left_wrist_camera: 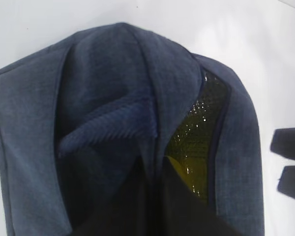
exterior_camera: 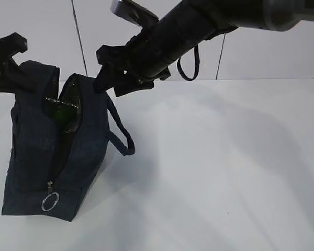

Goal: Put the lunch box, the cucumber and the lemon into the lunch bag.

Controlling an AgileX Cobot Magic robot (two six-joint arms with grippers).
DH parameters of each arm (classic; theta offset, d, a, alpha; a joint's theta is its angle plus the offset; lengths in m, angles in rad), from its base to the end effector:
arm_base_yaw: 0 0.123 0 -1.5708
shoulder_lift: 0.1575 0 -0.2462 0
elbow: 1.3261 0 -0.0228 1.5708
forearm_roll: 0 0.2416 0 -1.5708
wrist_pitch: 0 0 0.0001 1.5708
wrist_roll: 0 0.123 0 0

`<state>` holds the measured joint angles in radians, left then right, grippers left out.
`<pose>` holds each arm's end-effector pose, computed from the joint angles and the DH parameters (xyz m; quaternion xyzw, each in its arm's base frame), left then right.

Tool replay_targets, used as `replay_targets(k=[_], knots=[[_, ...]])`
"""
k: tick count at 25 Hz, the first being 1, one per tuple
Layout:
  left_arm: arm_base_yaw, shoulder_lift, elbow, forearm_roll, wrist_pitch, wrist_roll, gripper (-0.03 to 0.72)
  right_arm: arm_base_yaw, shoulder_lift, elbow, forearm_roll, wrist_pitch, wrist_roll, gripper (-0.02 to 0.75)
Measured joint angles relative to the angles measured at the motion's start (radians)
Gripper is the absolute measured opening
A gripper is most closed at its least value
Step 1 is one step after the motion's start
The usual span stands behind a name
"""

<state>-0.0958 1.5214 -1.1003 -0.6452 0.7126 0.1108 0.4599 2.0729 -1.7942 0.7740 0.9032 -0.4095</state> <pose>0.3229 -0.0797 0.2189 -0.0826 0.9295 -0.2605 0.2477 0.3768 0.2620 0.2116 -0.2364 0.8824 0.3485 0.2097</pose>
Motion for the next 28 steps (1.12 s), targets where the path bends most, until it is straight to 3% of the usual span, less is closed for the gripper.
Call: replay_targets(k=[4, 7, 13, 15, 23, 28], knots=[[0.0, 0.0, 0.0, 0.0, 0.0, 0.0, -0.007, -0.001, 0.035, 0.0, 0.087, 0.005, -0.045, 0.405], [0.0, 0.0, 0.0, 0.0, 0.0, 0.0, -0.007, -0.002, 0.058, 0.0, 0.096, 0.005, -0.058, 0.352], [0.0, 0.0, 0.0, 0.0, 0.002, 0.0, -0.007, -0.002, 0.065, 0.0, 0.112, 0.003, -0.088, 0.059], [0.0, 0.0, 0.0, -0.004, 0.008, 0.0, -0.007, -0.002, 0.065, 0.0, 0.112, 0.003, -0.095, 0.01], [0.0, 0.002, 0.0, -0.176, 0.037, 0.112, -0.007, -0.002, 0.062, -0.049, 0.082, 0.059, -0.086, 0.008], [-0.047, 0.003, 0.0, -0.221, 0.02, 0.137, -0.007, -0.003, 0.009, -0.082, -0.121, 0.102, 0.039, 0.008]])
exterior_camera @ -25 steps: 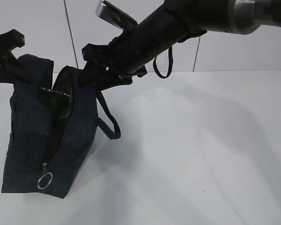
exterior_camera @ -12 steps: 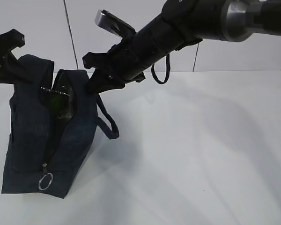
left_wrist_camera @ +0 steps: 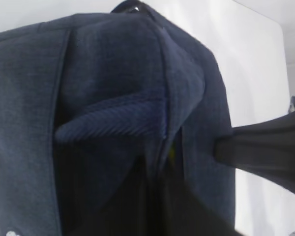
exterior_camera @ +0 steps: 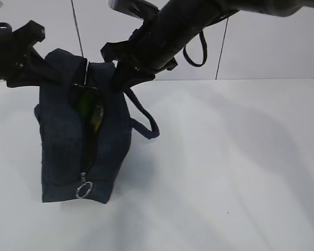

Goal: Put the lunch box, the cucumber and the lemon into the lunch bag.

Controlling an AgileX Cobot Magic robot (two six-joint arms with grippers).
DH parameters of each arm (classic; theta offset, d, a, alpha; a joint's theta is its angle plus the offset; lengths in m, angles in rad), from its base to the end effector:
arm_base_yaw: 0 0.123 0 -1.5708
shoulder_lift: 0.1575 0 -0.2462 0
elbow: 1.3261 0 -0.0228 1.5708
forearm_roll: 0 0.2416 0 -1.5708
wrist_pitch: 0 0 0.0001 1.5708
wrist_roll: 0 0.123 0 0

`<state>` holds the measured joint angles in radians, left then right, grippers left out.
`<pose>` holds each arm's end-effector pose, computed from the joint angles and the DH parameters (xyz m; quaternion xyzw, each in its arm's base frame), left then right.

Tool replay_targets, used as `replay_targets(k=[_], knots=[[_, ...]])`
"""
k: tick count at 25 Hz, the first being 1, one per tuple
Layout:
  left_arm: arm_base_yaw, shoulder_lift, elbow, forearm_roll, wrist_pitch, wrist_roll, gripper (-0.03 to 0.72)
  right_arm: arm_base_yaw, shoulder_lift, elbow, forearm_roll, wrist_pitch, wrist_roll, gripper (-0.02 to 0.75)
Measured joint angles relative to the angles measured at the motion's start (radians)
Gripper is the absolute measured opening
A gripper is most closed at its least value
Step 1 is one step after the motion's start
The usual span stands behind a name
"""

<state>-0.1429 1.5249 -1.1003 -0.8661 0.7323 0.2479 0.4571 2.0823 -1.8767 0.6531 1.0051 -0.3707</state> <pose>0.3192 -0.1093 0.2286 -0.0576 0.9078 -0.3369 0.2431 0.3768 0.2557 0.2205 -0.2729 0.8889 0.3110 0.1968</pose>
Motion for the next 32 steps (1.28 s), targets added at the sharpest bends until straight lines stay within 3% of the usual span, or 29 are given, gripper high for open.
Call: replay_targets(k=[7, 14, 23, 32], knots=[[-0.131, 0.002, 0.0, -0.07, -0.102, 0.002, -0.007, -0.004, -0.076, -0.033, -0.218, 0.118, 0.114, 0.008], [-0.2, 0.06, -0.029, -0.117, -0.139, 0.002, -0.007, -0.026, -0.1, -0.034, -0.371, 0.22, 0.182, 0.008], [-0.298, 0.207, -0.176, -0.147, -0.156, 0.002, -0.007, -0.072, -0.125, -0.034, -0.501, 0.238, 0.222, 0.008], [-0.36, 0.351, -0.304, -0.171, -0.16, 0.002, -0.007, -0.153, -0.138, -0.034, -0.525, 0.246, 0.226, 0.008]])
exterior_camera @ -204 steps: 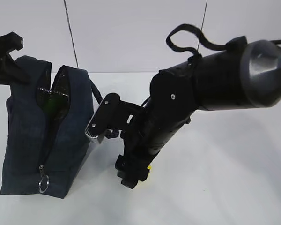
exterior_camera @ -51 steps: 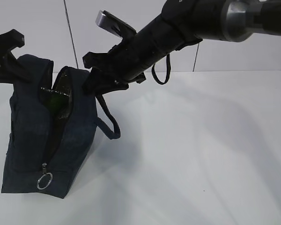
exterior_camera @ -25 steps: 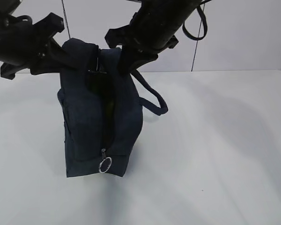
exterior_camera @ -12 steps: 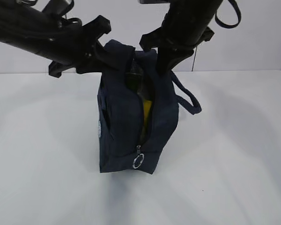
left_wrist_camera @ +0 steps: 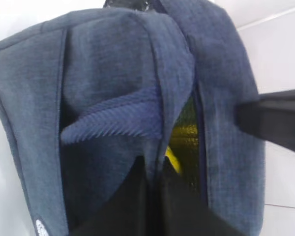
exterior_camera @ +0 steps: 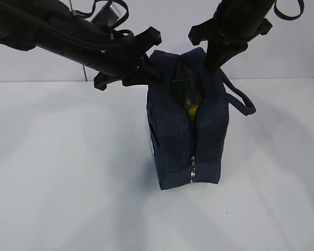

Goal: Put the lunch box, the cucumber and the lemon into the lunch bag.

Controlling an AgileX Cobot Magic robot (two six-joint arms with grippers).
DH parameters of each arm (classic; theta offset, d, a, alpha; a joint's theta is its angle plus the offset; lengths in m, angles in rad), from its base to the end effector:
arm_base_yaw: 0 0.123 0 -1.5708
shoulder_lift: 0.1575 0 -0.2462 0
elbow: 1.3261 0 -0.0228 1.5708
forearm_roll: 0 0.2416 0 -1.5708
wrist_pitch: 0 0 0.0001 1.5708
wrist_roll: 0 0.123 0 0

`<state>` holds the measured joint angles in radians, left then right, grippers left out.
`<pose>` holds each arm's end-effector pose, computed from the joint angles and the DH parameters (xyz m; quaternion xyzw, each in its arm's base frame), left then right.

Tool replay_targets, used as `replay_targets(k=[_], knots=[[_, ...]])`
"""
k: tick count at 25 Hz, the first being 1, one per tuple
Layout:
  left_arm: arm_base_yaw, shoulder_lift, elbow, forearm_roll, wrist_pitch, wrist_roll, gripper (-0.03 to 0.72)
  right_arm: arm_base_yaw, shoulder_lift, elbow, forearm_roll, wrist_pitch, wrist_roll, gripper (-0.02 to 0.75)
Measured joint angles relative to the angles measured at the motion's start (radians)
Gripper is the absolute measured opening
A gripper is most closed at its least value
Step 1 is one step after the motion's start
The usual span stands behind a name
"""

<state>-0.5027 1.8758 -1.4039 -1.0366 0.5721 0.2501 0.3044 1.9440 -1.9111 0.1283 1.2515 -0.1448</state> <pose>0.3451 -0.2553 0.2035 0.0105 0.8862 -0.4116 0.2124 0.3861 0.1370 0.2576 -0.2101 0.9578 0.0781 0.1797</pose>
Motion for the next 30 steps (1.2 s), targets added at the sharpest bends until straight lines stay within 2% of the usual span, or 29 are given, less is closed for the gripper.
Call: replay_targets(k=[11, 13, 18, 20, 24, 30], knots=[[0.0, 0.02, -0.02, -0.002, -0.016, 0.0, 0.003, -0.001, 0.013, 0.0, -0.001, 0.0, -0.004, 0.015], [0.0, 0.02, -0.02, -0.002, -0.018, 0.0, 0.032, -0.001, 0.013, 0.0, -0.001, 0.0, -0.004, 0.057], [0.0, 0.02, -0.022, -0.006, -0.02, 0.0, 0.195, -0.001, 0.013, 0.0, 0.001, -0.002, -0.006, 0.293], [0.0, 0.02, -0.022, -0.004, -0.02, 0.0, 0.257, -0.001, 0.013, 0.0, -0.001, -0.002, -0.006, 0.359], [0.0, 0.02, -0.022, 0.038, -0.02, 0.0, 0.34, -0.001, 0.013, 0.0, -0.007, -0.002, -0.006, 0.403], [0.045, -0.017, -0.022, 0.083, 0.056, 0.0, 0.358, -0.001, 0.013, -0.001, -0.009, -0.002, -0.006, 0.41]])
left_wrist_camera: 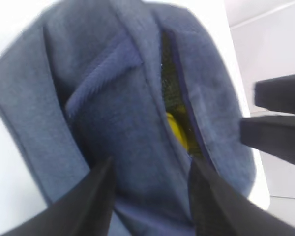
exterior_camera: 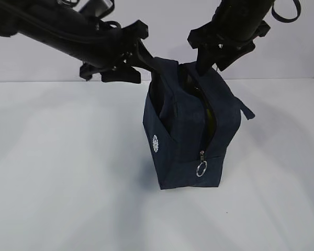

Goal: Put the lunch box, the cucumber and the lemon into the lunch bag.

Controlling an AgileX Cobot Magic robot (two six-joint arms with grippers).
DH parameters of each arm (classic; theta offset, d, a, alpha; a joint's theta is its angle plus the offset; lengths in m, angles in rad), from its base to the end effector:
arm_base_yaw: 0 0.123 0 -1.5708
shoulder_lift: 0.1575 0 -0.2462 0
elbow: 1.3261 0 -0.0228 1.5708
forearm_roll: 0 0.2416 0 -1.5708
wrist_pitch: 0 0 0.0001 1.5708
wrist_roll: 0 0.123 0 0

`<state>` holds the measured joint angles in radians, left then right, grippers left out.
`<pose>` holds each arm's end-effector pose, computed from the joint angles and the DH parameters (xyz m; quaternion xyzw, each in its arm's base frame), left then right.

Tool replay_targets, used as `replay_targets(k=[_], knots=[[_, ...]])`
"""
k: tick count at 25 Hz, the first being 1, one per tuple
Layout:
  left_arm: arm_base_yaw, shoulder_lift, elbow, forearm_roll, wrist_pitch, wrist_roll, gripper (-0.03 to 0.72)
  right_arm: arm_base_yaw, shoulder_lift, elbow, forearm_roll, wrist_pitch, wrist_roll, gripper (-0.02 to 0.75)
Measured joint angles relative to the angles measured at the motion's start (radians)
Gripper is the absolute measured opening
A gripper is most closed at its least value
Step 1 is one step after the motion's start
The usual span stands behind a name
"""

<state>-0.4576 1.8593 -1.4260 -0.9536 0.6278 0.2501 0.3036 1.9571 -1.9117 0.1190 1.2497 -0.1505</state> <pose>0.3513 -0.2387 0.2115 0.0356 0.8921 -0.3919 0.2218 0.3884 0.1362 0.2524 -0.2130 0.9585 0.0725 0.1751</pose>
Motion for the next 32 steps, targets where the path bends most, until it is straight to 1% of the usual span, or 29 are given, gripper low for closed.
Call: replay_targets(k=[2, 6, 10, 12, 16, 19, 23, 25, 29, 32], knots=[[0.016, -0.036, 0.0, 0.038, 0.032, 0.0, 0.358, 0.0, -0.008, 0.0, 0.0, 0.0, 0.0, 0.41], [0.035, -0.108, 0.0, 0.16, 0.119, 0.0, 0.359, 0.0, -0.07, 0.0, 0.0, 0.0, 0.0, 0.411], [0.037, -0.157, 0.0, 0.276, 0.268, -0.018, 0.358, 0.0, -0.163, 0.004, 0.0, 0.0, 0.0, 0.411], [0.037, -0.179, 0.0, 0.343, 0.336, -0.043, 0.358, 0.0, -0.223, 0.033, 0.002, 0.0, 0.002, 0.411], [0.037, -0.225, 0.0, 0.482, 0.431, -0.107, 0.358, 0.0, -0.353, 0.148, 0.006, 0.0, 0.004, 0.411], [0.037, -0.273, 0.0, 0.555, 0.489, -0.143, 0.358, 0.0, -0.452, 0.25, 0.006, 0.002, 0.004, 0.411], [0.035, -0.342, 0.0, 0.591, 0.555, -0.163, 0.358, 0.0, -0.579, 0.4, 0.008, 0.002, 0.004, 0.411], [0.024, -0.381, 0.0, 0.611, 0.576, -0.179, 0.358, 0.0, -0.648, 0.477, 0.014, 0.002, 0.004, 0.411], [0.0, -0.46, 0.0, 0.66, 0.603, -0.212, 0.358, 0.0, -0.784, 0.633, 0.033, 0.002, 0.006, 0.411], [-0.004, -0.523, 0.009, 0.679, 0.61, -0.232, 0.358, 0.0, -0.886, 0.739, 0.039, 0.0, 0.006, 0.411]])
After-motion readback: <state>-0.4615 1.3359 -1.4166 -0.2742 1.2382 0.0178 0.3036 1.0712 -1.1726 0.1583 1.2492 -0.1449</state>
